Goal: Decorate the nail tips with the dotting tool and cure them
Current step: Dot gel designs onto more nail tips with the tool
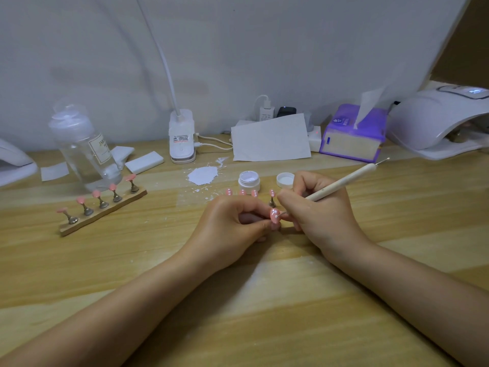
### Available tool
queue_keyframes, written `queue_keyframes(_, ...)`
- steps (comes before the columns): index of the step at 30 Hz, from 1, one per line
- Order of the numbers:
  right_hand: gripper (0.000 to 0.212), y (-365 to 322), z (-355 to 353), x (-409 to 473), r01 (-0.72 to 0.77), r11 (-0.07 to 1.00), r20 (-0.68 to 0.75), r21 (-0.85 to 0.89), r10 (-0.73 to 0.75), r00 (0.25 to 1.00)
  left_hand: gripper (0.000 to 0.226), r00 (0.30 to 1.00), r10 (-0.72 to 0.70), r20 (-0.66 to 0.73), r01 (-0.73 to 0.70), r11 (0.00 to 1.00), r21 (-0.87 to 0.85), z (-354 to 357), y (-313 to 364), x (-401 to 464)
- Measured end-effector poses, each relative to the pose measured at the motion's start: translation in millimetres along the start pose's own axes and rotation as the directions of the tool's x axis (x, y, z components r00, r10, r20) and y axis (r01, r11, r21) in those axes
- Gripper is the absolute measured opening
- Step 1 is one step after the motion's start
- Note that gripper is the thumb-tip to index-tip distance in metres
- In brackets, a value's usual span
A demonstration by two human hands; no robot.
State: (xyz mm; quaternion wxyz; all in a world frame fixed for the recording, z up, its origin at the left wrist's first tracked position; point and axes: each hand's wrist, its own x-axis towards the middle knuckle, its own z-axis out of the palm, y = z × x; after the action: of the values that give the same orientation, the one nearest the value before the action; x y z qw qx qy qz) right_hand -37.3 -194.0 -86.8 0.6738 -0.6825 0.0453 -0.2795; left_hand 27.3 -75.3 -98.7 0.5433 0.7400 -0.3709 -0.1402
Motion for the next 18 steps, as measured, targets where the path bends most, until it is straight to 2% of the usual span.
queue_keyframes(18, 0.041, 1.1, -0.4, 0.9, -0.002, 1.0, -0.017, -0.007, 0.002, 1.0, 0.014, 1.0, -0.002, 0.004, 0.002, 1.0, -0.02, 0.7, -1.5, 0.5)
